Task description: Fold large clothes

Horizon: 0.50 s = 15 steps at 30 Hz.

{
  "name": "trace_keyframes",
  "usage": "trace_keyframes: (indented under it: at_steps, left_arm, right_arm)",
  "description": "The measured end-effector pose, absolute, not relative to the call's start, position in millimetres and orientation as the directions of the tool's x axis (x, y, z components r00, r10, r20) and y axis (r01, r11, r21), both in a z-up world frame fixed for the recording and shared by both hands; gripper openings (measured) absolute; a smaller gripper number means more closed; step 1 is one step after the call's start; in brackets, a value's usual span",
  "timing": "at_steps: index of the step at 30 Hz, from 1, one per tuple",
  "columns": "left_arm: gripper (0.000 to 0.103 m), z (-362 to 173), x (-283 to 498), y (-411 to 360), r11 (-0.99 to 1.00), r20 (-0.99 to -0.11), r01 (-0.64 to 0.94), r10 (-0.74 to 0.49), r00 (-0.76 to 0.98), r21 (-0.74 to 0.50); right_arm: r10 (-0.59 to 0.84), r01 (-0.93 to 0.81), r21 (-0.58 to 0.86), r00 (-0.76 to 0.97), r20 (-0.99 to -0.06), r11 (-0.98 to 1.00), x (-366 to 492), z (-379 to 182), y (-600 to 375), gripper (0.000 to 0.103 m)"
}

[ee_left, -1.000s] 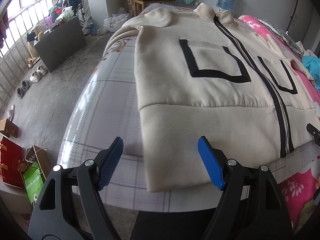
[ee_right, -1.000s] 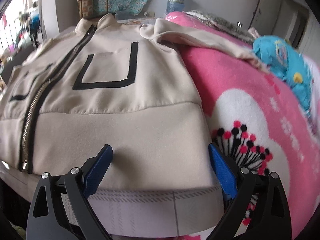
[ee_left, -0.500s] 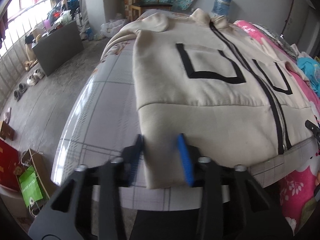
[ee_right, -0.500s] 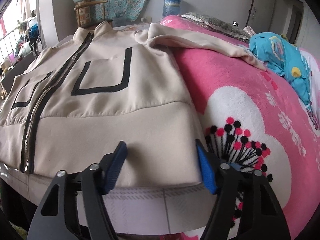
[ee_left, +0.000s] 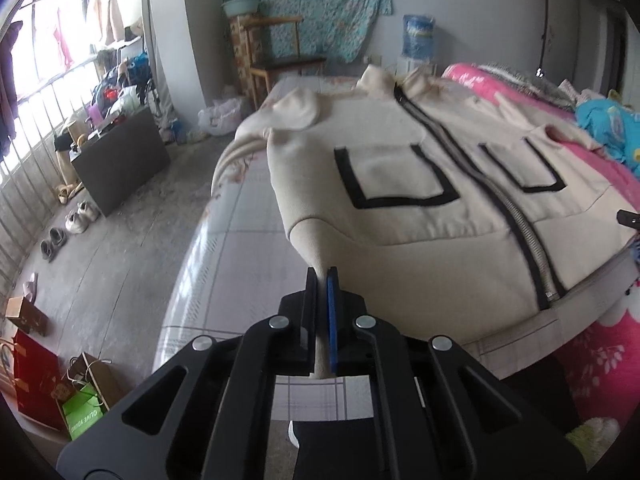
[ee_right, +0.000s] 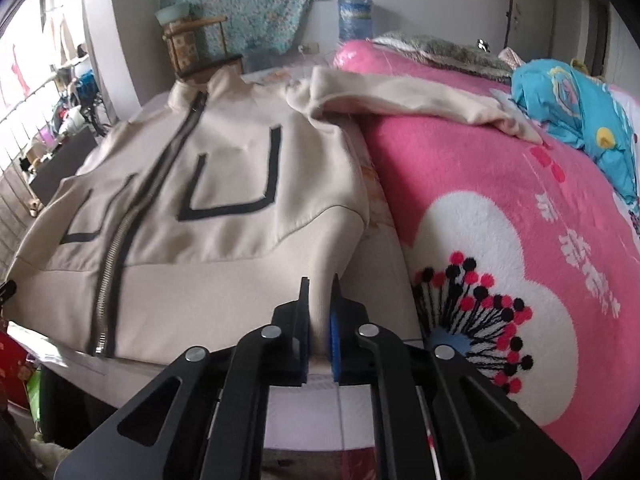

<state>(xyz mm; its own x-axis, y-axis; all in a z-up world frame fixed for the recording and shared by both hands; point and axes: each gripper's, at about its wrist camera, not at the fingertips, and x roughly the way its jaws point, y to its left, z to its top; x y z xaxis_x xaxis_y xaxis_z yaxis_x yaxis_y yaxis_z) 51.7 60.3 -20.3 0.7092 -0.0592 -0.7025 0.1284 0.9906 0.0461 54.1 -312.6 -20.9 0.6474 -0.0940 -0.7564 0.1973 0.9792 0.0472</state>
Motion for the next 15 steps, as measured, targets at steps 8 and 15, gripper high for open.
trace_keyframes:
  at_steps: [8, 15]
  left_arm:
    - [0.004, -2, 20, 81, 0.991, -0.724, 0.136, -0.094, 0.683, -0.001]
    - [0.008, -14, -12, 112, 0.994, -0.808, 0.105, -0.085, 0.584, -0.029]
  right_arm:
    - [-0.057, 0.188, 0.084, 0.638, -0.768, 0.979, 12, -11, -304, 0.007]
    - [-0.009, 0.206, 0.13, 0.563, -0.827, 0.97, -32, -24, -295, 0.009]
